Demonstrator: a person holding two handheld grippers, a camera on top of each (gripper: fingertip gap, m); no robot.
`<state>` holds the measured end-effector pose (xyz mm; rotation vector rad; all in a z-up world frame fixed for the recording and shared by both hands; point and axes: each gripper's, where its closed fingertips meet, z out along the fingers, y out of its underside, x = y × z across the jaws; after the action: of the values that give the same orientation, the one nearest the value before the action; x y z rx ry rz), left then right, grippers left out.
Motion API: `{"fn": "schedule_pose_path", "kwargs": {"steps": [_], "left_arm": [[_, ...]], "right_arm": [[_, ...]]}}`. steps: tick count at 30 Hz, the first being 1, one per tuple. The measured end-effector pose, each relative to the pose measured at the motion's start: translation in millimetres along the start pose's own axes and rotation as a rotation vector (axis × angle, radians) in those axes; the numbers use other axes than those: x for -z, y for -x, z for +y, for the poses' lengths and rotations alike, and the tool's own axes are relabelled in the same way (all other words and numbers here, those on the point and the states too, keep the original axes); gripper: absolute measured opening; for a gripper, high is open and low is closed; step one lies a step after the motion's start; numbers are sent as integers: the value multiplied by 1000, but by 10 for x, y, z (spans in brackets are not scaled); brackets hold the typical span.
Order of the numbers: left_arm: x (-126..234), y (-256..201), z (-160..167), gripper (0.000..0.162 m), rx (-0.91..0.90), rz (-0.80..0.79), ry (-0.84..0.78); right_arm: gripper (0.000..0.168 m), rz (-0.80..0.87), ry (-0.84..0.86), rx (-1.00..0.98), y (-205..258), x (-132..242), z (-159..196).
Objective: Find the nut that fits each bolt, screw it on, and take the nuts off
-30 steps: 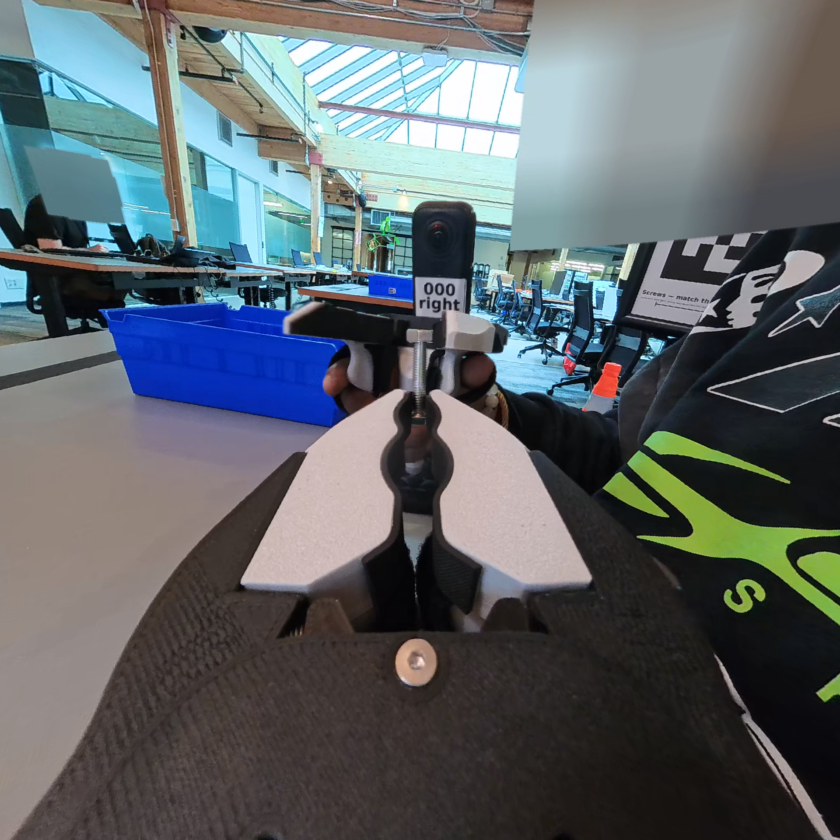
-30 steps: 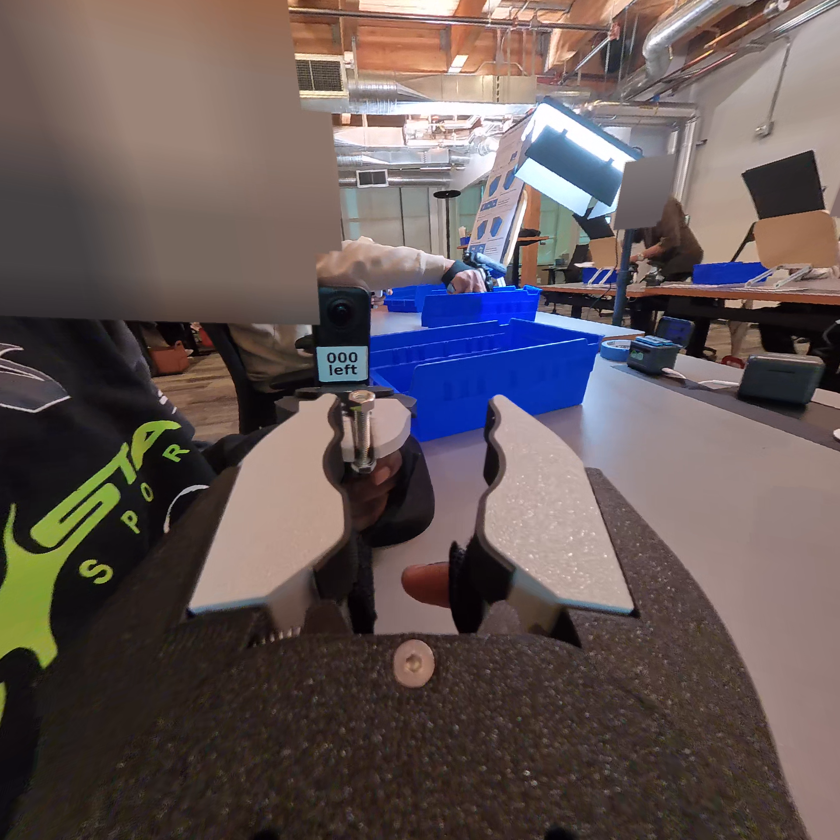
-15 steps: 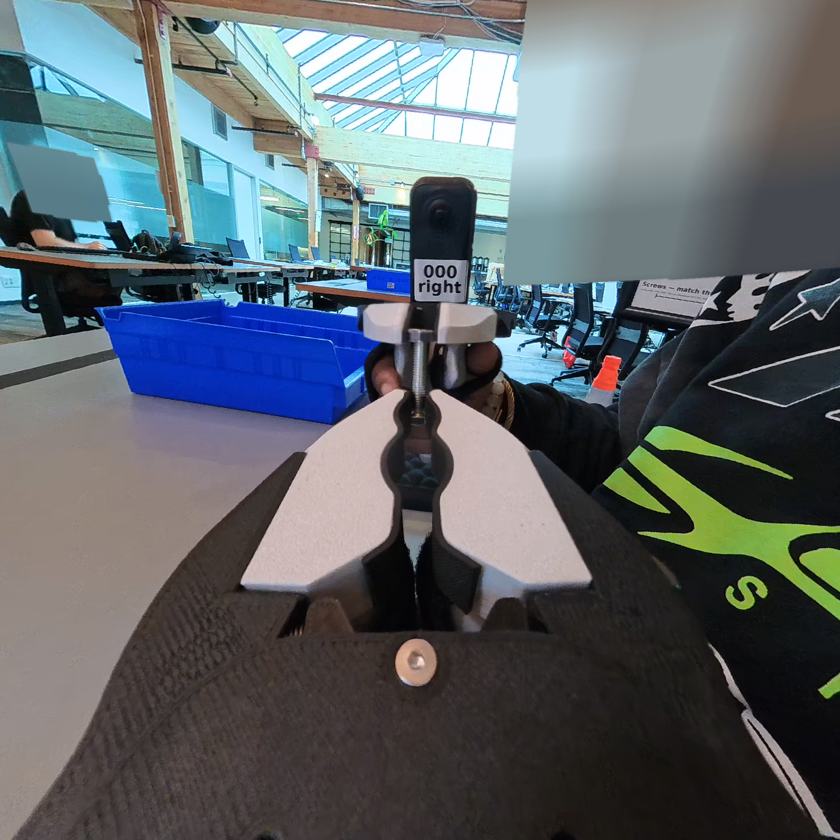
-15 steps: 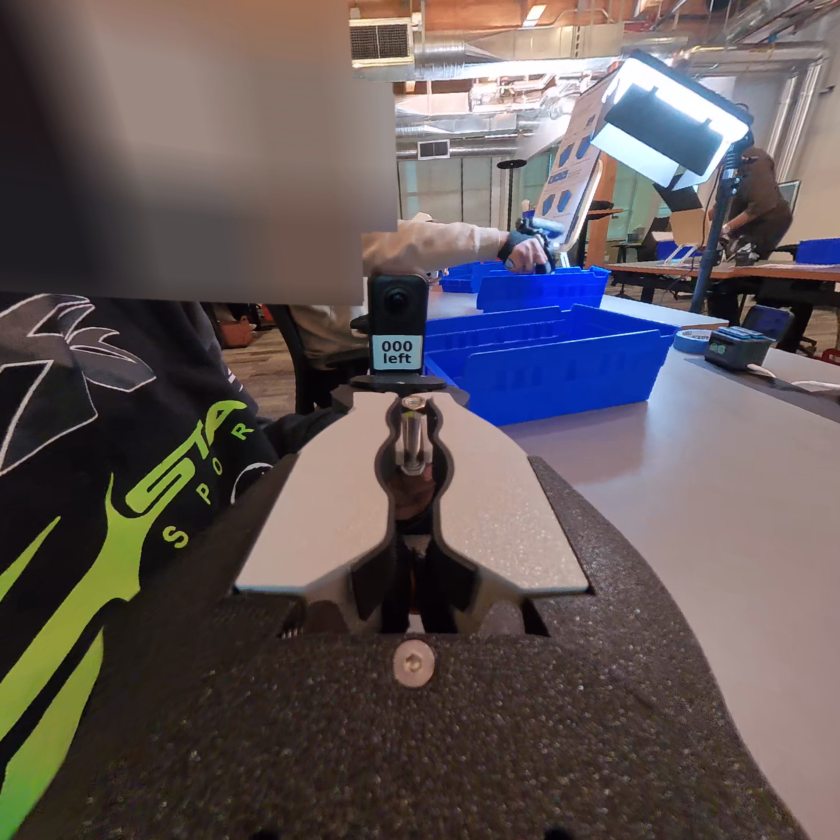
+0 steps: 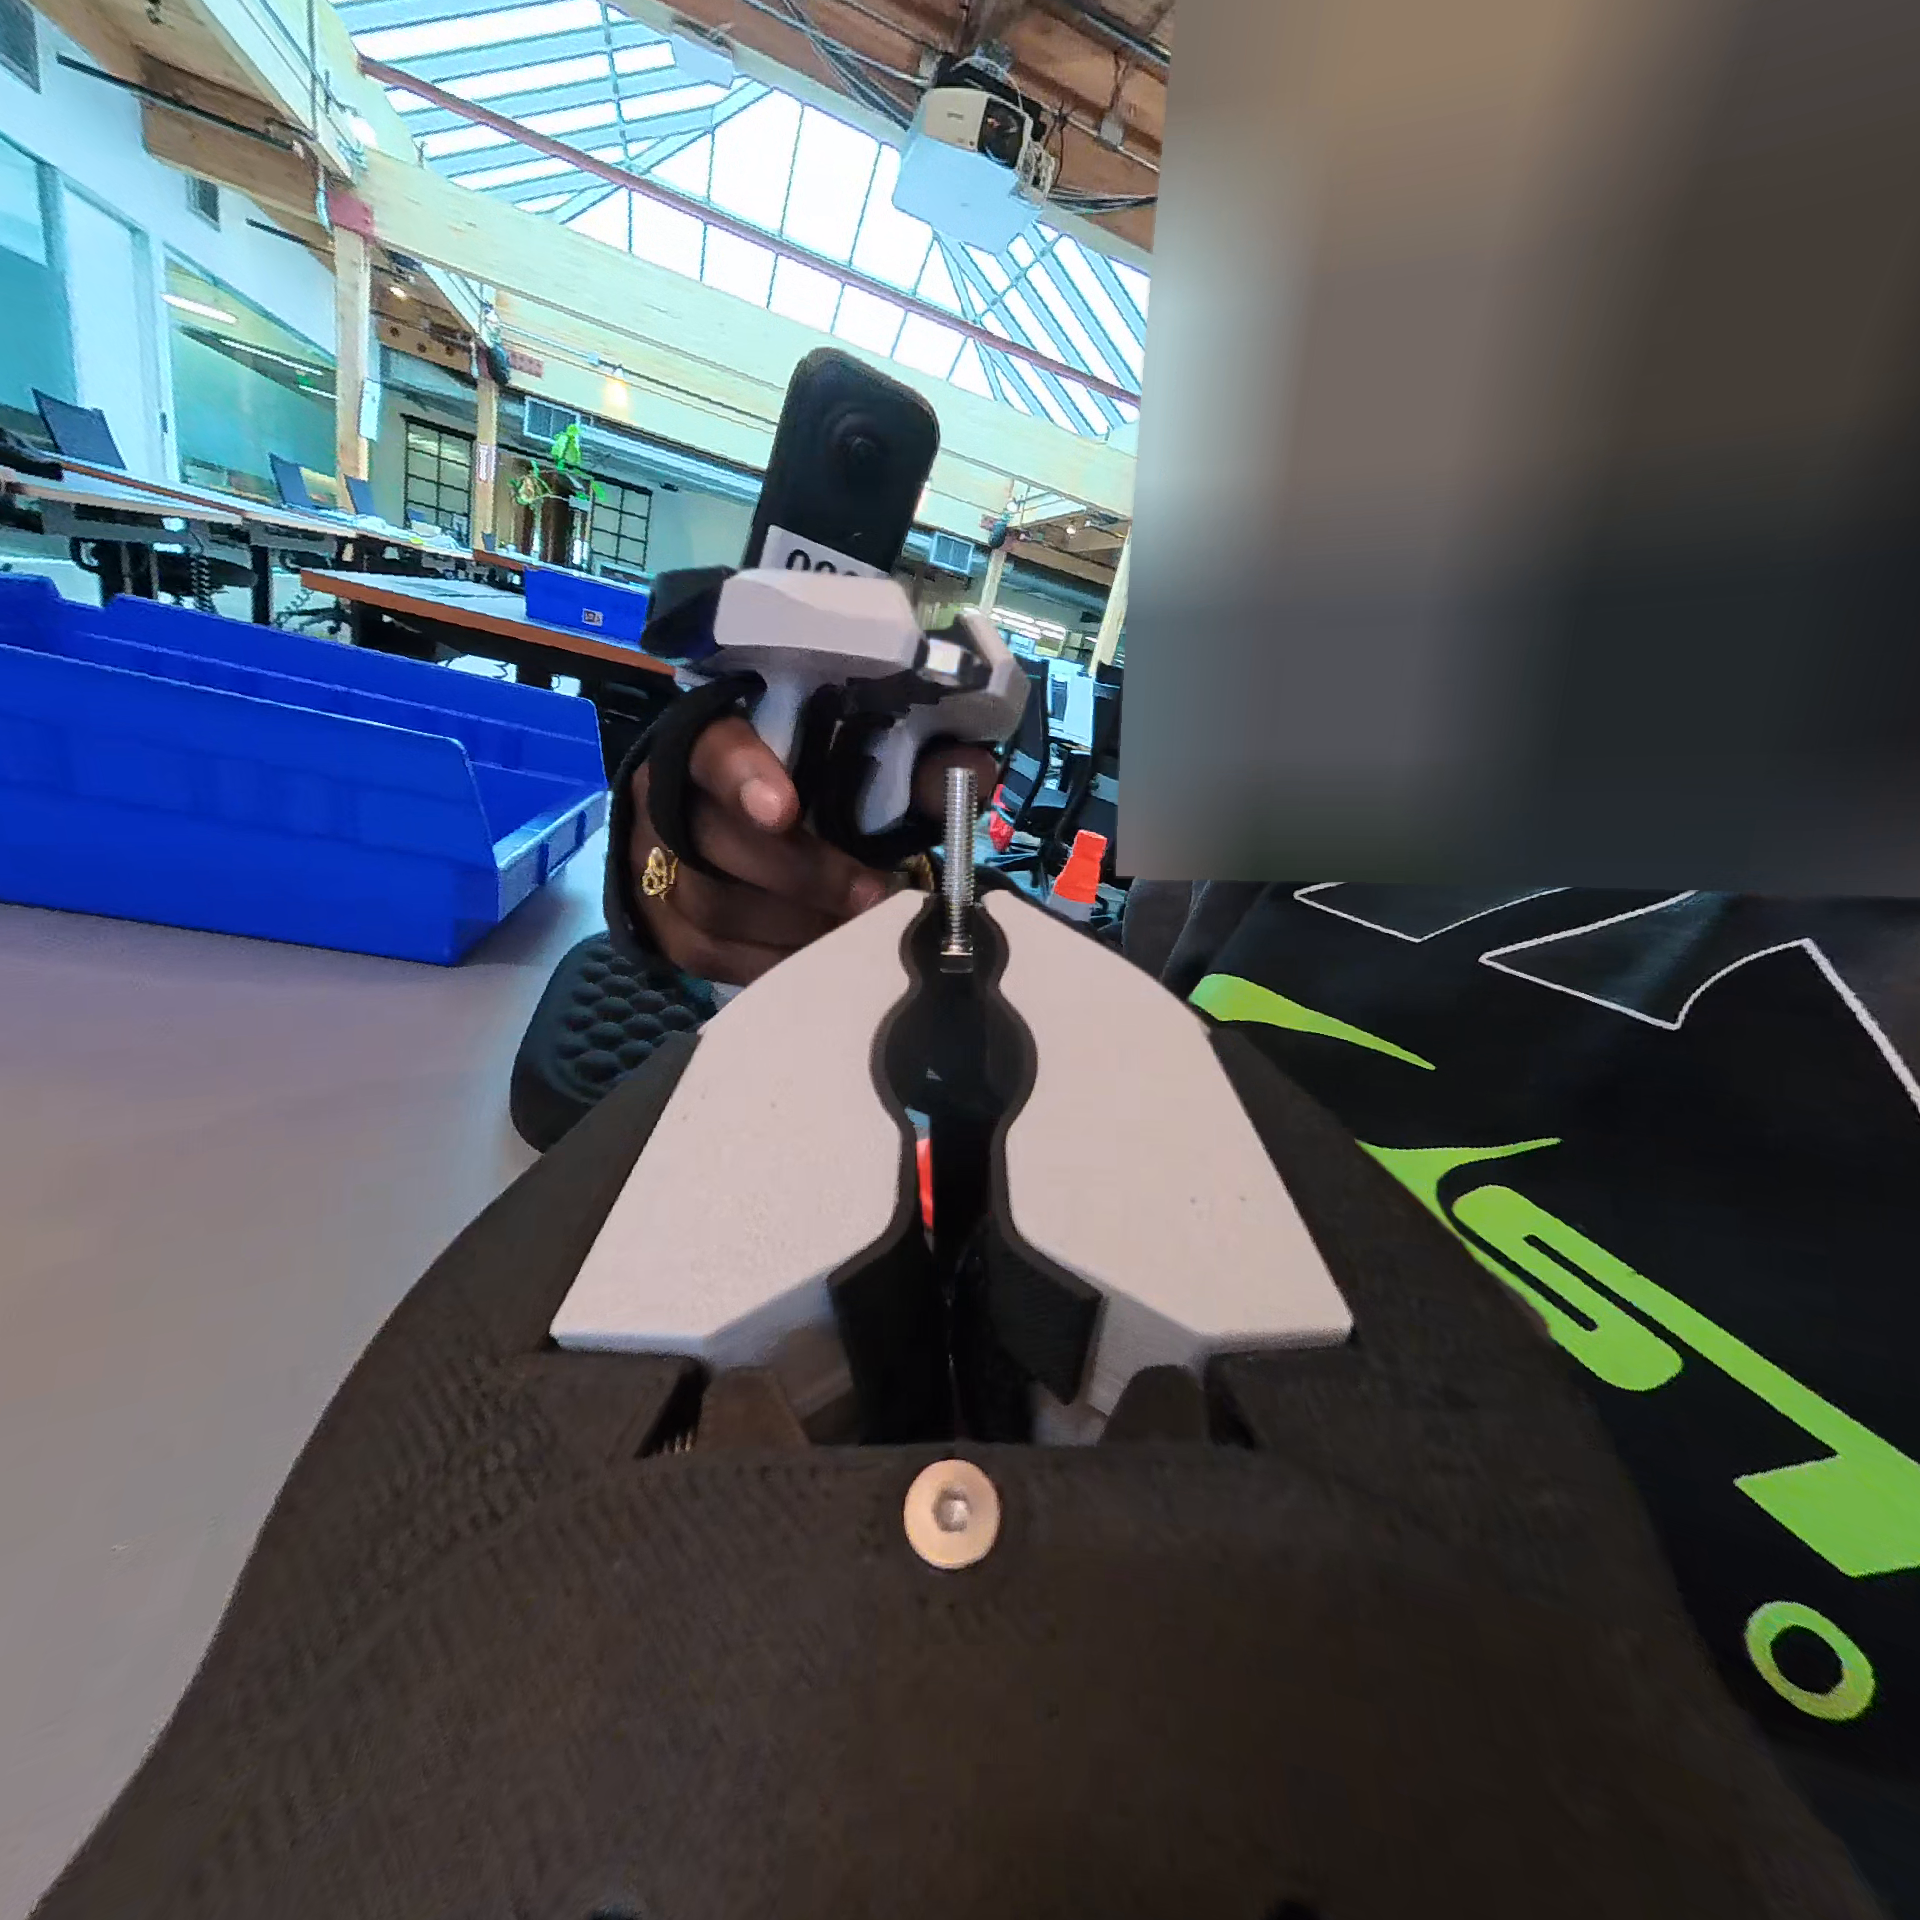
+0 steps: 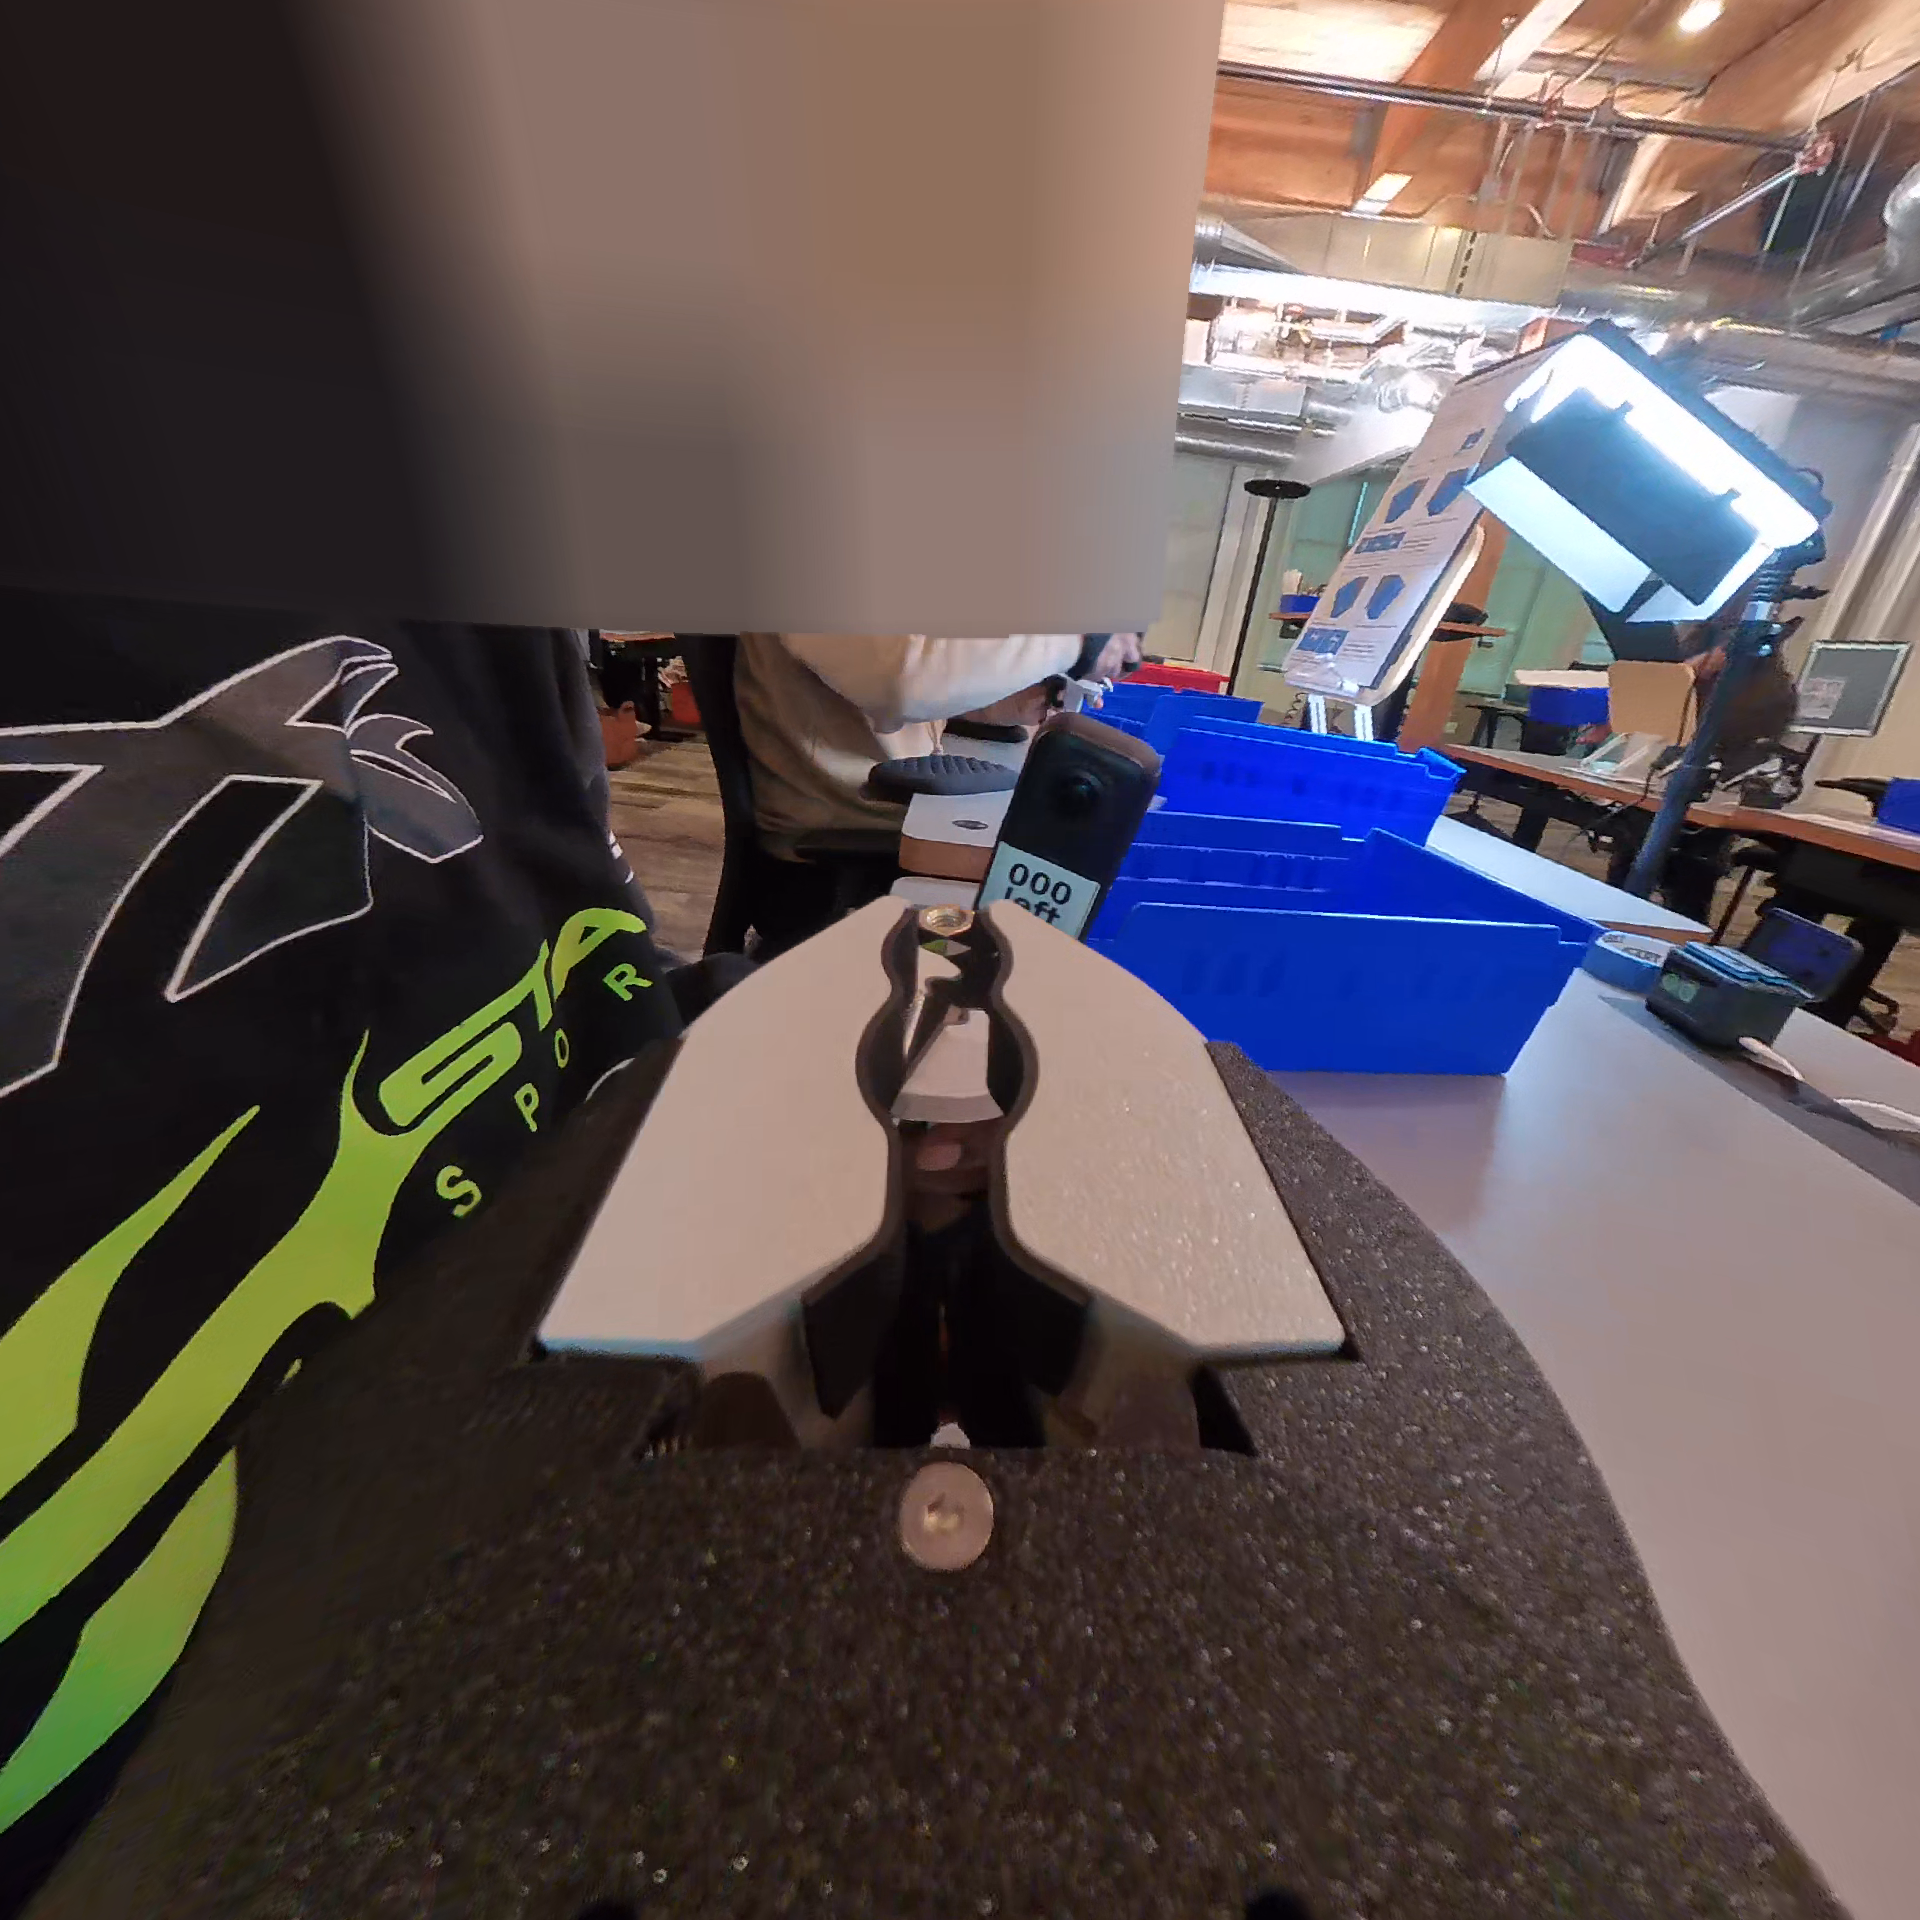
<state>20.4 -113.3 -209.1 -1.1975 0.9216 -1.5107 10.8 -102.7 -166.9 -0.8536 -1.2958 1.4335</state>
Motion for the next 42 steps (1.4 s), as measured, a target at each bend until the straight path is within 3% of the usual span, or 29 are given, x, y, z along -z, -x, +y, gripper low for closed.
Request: {"fn": "schedule_pose_path", "kwargs": {"steps": [6, 10, 16, 22, 31, 37, 42], "left_arm": [[58, 139, -85, 5, -49, -112, -57], [149, 301, -172, 6, -124, -257, -100], [218, 387, -223, 6, -144, -333, -132], [202, 395, -202, 6, -152, -338, -115], [196, 400, -192, 6, -154, -339, -109], [194, 398, -192, 6, -151, -335, -109], [189, 391, -185, 6, -155, -331, -105]], "right_arm": [[11, 128, 27, 7, -171, 149, -18], [10, 380, 106, 21, -507, 493, -40], [10, 925, 286, 7, -1112, 1664, -156], [10, 1301, 495, -89, -1359, 2759, -79], [11, 1370, 1014, -438, -1576, 3497, 759], [11, 1313, 1185, -621, -1533, 3615, 1093], [14, 1331, 1211, -661, -1547, 3692, 1170]]}}
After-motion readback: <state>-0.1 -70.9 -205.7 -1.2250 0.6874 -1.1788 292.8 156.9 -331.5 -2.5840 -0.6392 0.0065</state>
